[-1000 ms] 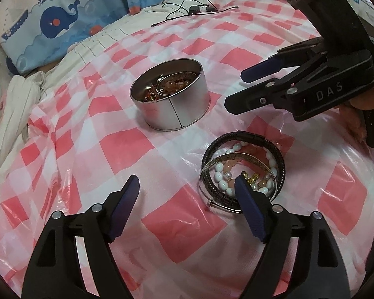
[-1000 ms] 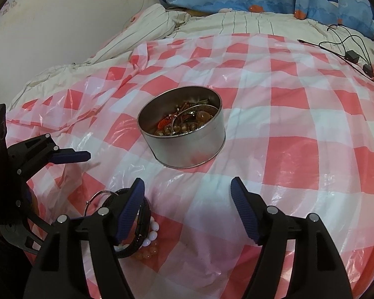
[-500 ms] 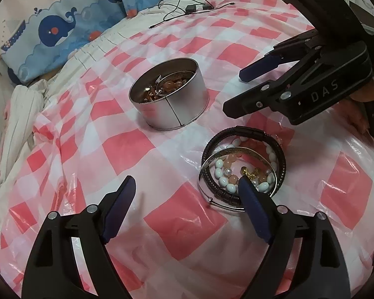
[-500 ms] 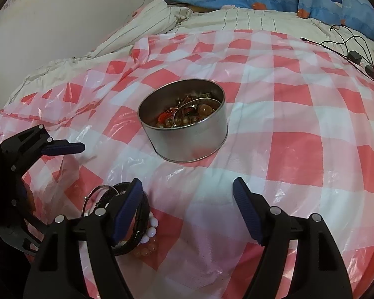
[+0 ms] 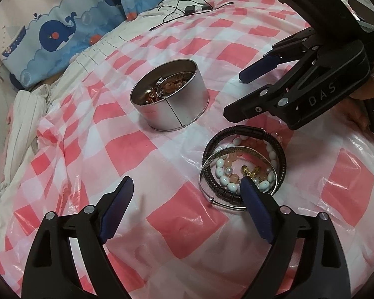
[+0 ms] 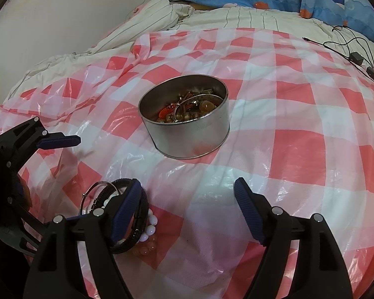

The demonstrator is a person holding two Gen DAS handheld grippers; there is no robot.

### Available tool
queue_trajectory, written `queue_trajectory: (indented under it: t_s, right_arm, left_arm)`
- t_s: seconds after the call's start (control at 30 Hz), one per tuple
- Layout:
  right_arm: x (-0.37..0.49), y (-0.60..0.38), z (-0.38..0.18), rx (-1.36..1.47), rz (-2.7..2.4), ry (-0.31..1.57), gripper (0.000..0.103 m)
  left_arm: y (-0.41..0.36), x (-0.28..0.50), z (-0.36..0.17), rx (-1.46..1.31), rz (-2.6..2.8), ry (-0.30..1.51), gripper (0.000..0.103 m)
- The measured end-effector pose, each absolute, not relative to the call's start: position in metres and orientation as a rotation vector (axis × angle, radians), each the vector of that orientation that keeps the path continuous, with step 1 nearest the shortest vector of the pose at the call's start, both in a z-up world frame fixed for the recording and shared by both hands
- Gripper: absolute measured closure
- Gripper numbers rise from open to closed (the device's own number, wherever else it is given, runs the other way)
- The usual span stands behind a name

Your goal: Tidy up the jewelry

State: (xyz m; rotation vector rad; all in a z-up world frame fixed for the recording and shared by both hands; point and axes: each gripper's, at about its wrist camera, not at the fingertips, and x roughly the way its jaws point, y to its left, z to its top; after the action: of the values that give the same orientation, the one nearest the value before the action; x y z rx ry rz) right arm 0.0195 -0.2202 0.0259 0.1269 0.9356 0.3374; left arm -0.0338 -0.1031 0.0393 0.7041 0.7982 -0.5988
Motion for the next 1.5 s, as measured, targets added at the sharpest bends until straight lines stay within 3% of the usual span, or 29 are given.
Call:
queue_trajectory:
  t_s: [0.9, 1.5]
  right_arm:
    - [0.019, -0.216, 0.023, 0.106, 0.334, 0.941, 0.025]
    - [0.017, -0.207, 0.024, -0.036, 0.257, 0.937, 0.022]
  left_arm:
    - [-0.103, -0.034, 0.040, 0.701, -0.599, 0.798, 0.018]
    - [-0.094, -0.028, 0.042, 0.449, -0.795, 0.917, 0.026]
